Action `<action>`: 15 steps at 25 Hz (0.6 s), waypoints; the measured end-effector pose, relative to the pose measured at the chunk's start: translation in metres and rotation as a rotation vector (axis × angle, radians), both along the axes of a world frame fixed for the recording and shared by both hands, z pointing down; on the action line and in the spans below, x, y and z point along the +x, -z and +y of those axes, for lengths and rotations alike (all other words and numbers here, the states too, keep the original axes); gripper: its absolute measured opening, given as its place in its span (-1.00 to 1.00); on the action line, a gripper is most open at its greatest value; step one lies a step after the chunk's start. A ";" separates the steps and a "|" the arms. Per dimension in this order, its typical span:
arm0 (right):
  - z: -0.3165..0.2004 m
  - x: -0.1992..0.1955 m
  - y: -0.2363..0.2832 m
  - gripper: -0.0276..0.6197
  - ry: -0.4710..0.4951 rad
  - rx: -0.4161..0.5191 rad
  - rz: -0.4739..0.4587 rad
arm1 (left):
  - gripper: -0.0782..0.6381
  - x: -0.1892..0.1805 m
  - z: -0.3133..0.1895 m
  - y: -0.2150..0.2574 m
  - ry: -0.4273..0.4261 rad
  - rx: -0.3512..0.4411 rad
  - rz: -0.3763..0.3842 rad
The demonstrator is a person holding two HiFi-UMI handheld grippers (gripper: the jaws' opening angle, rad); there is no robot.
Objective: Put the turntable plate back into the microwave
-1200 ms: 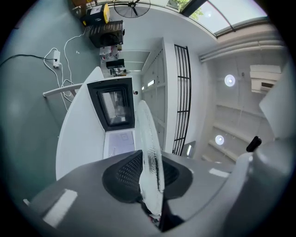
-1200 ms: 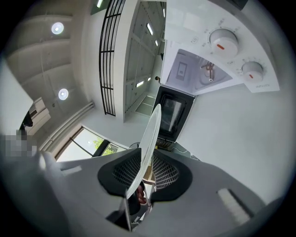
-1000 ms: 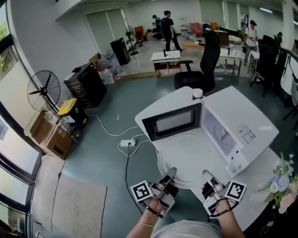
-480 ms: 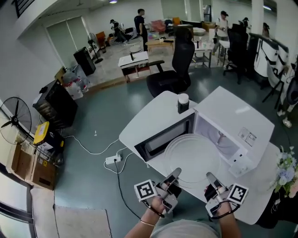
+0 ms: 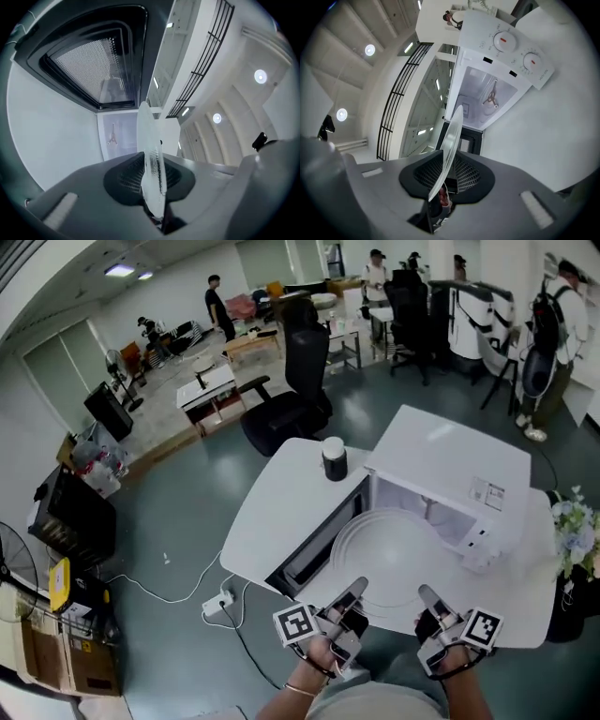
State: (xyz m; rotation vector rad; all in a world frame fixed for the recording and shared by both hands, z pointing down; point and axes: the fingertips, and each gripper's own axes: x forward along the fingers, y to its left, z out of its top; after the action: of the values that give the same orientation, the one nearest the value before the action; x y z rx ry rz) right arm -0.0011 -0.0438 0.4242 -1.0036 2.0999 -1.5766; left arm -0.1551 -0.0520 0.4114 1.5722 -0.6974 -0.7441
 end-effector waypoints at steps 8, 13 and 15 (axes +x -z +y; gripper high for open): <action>0.008 0.025 -0.011 -0.68 -0.138 -0.025 0.007 | -0.67 0.028 -0.013 -0.015 -0.133 -0.023 0.026; 0.000 0.036 -0.011 -0.68 -0.137 -0.014 -0.005 | -0.67 0.040 -0.022 -0.020 -0.144 -0.032 0.052; -0.001 0.035 -0.013 -0.69 -0.135 -0.012 -0.049 | -0.67 0.042 -0.024 -0.026 -0.149 -0.031 0.051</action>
State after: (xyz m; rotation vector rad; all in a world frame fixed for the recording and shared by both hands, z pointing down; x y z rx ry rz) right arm 0.0341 -0.0448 0.4376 -1.0750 1.9498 -1.5333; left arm -0.1133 -0.0757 0.4377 1.5527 -0.5453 -0.6575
